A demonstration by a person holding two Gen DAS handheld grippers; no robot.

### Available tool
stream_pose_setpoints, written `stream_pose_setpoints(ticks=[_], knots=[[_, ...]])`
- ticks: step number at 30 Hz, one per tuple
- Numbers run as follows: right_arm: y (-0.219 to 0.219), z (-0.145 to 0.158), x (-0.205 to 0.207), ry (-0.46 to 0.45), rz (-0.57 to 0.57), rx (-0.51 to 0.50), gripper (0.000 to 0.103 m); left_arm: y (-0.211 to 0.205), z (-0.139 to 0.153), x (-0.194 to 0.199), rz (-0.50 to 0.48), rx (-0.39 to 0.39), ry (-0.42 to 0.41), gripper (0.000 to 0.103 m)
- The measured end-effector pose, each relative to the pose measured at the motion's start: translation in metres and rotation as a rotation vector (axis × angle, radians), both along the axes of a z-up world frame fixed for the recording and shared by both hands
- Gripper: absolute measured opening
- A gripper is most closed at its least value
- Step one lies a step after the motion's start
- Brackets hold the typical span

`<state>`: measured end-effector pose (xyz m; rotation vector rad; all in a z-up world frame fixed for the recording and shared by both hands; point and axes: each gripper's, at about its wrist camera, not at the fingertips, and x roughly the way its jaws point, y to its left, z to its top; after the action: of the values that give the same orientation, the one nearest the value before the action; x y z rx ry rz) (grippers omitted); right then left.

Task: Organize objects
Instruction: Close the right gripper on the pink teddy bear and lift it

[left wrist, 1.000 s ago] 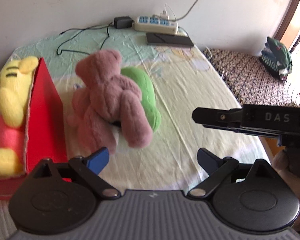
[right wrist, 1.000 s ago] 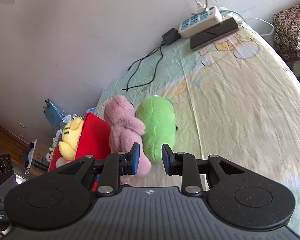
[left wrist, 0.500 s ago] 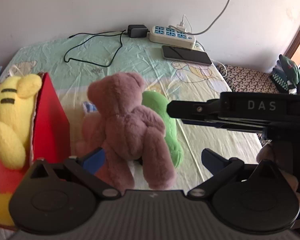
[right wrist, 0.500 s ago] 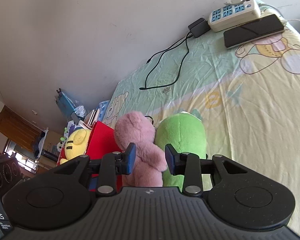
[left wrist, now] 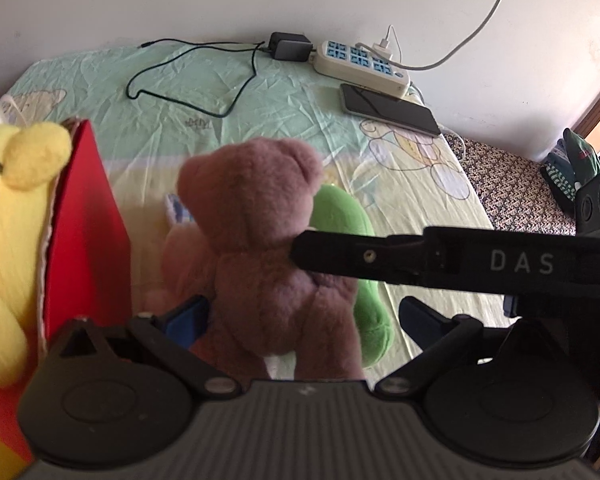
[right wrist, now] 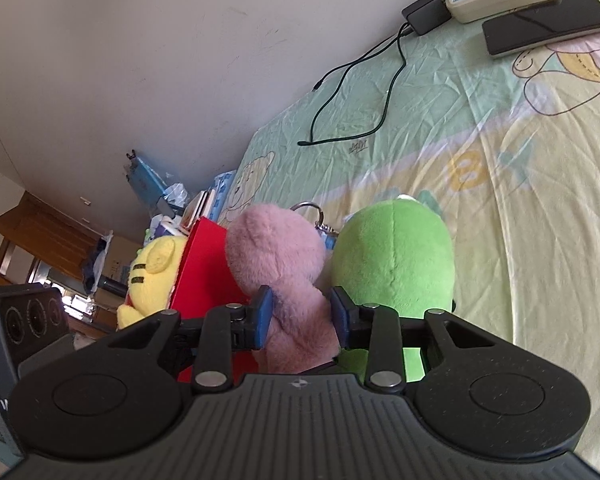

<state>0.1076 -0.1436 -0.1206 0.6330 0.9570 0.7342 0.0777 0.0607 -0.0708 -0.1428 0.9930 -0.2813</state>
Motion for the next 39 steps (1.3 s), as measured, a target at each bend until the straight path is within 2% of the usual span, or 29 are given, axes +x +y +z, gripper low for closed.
stream_pose_setpoints(ticks=[4,10,12,19,24,27,29,32,33,39], knots=[[-0.007,0.0,-0.011,0.033,0.024,0.04,0.025,0.001,0.0,-0.006,0.001,0.01,0.004,0.096],[-0.012,0.003,-0.039,0.028,0.035,0.026,0.024,-0.002,0.003,-0.028,-0.051,-0.013,0.023,0.089],[-0.013,0.002,-0.047,0.041,0.041,0.048,0.024,-0.003,-0.001,-0.033,-0.056,-0.023,0.048,0.084],[-0.01,0.0,-0.077,0.045,0.055,0.018,0.024,-0.007,-0.016,-0.052,-0.086,-0.024,0.086,0.078],[-0.005,0.0,-0.09,0.067,0.081,0.038,0.024,0.001,-0.029,-0.071,-0.114,-0.12,0.144,0.078],[0.01,-0.002,-0.099,0.058,0.117,-0.015,0.024,0.001,-0.04,-0.082,-0.144,-0.2,0.207,0.077],[0.02,-0.007,-0.103,0.059,0.137,-0.043,0.024,-0.006,-0.045,-0.089,-0.177,-0.174,0.222,0.074],[0.028,-0.015,-0.105,0.084,0.142,-0.059,0.025,-0.014,-0.047,-0.1,-0.189,-0.057,0.182,0.074],[0.029,-0.016,-0.105,0.09,0.144,-0.056,0.025,-0.012,-0.048,-0.101,-0.187,-0.04,0.182,0.074],[0.012,-0.004,-0.105,0.029,0.075,-0.077,0.029,0.017,-0.048,-0.113,-0.135,-0.02,0.175,0.084]])
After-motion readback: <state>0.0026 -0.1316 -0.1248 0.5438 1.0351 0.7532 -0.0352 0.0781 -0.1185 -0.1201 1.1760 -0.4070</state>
